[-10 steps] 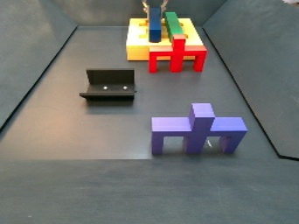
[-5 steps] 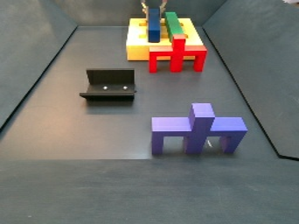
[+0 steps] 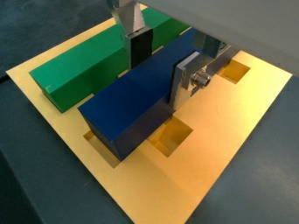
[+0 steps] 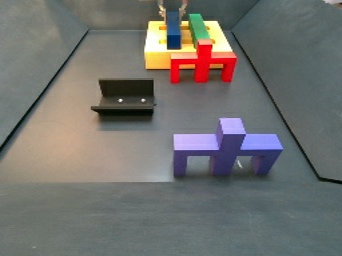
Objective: Pick up the blue object. Move up. Move to above the board. Insert the blue object.
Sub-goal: Insert the blue object.
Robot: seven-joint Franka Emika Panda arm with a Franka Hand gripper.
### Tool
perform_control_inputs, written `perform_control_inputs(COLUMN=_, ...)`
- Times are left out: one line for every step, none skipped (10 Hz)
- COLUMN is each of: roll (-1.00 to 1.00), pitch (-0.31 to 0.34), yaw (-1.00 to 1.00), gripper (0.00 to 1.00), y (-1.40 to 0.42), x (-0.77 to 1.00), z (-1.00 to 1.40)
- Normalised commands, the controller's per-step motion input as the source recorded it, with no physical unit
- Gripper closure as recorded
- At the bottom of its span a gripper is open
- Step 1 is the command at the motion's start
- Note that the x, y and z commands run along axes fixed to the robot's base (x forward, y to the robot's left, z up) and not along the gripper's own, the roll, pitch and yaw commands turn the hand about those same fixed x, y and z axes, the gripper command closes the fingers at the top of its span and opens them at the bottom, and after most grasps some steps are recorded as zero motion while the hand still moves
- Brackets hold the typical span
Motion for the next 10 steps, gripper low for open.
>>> perform_control_inputs(roll=0.01, pitch=0.0, yaw=0.03, gripper=1.0, y=-0.14, x=-0.05, z=-0.08)
perform_control_inputs(roll=0.0, pitch=0.0, yaw=0.0, gripper=1.0, y=-0.15, x=-0.11, z=-0.05)
perform_control_inputs(roll=0.0, pitch=0.0, yaw=0.0, gripper=1.0, y=-0.28, x=0.0, z=-0.02)
perform_control_inputs(roll=0.0, pitch=0.0, yaw=0.0, gripper=1.0, y=-0.13, x=0.14, z=-0.18)
perform_control_inputs(roll=0.0, pitch=0.0, yaw=0.0, gripper=1.0, y=0.0, x=0.18, z=-0.25)
perform_control_inputs(roll=0.01, pitch=0.0, yaw=0.0, gripper=1.0, y=0.03, x=0.12, z=-0.28)
perform_control_inputs(roll=-0.02, pitch=0.0, yaw=0.0, gripper=1.0, y=0.09, x=0.12, z=-0.36)
perform_control_inputs(roll=-0.11, pitch=-0.05, yaw=0.0, gripper=1.0, y=0.07, x=0.02, z=-0.32)
perform_control_inputs(roll=-0.05, pitch=-0.01, yaw=0.03, gripper=1.0, y=0.0, x=0.0, z=-0.19)
perform_control_inputs(roll=0.0, pitch=0.0, yaw=0.0, gripper=1.0, y=0.0, x=0.0, z=0.0)
